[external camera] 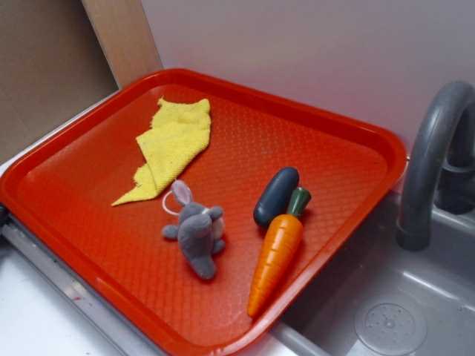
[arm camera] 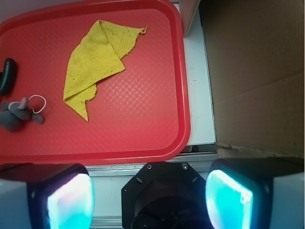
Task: Grab the gray animal.
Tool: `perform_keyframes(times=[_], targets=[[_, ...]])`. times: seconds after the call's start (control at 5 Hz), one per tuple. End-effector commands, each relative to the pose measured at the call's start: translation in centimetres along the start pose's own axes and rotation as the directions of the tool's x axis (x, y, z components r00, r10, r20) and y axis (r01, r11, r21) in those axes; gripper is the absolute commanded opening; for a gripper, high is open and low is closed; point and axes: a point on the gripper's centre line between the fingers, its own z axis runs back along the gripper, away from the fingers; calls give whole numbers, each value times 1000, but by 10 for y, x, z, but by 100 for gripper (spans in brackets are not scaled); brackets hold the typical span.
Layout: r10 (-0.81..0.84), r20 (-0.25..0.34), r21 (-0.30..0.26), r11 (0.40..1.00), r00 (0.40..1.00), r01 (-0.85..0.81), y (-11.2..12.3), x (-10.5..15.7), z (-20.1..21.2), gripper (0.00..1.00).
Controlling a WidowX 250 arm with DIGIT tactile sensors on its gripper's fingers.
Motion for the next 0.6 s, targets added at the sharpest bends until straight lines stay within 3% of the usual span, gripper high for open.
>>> perform_keyframes(times=[0.0,0.2,0.4], targets=[[0,0,0,1000,1000,0,0,0,0,100],[-250,74,18,968,965,249,6,17,-1,100],[-484,111,46,875,868,482,-14,29,-18,100]])
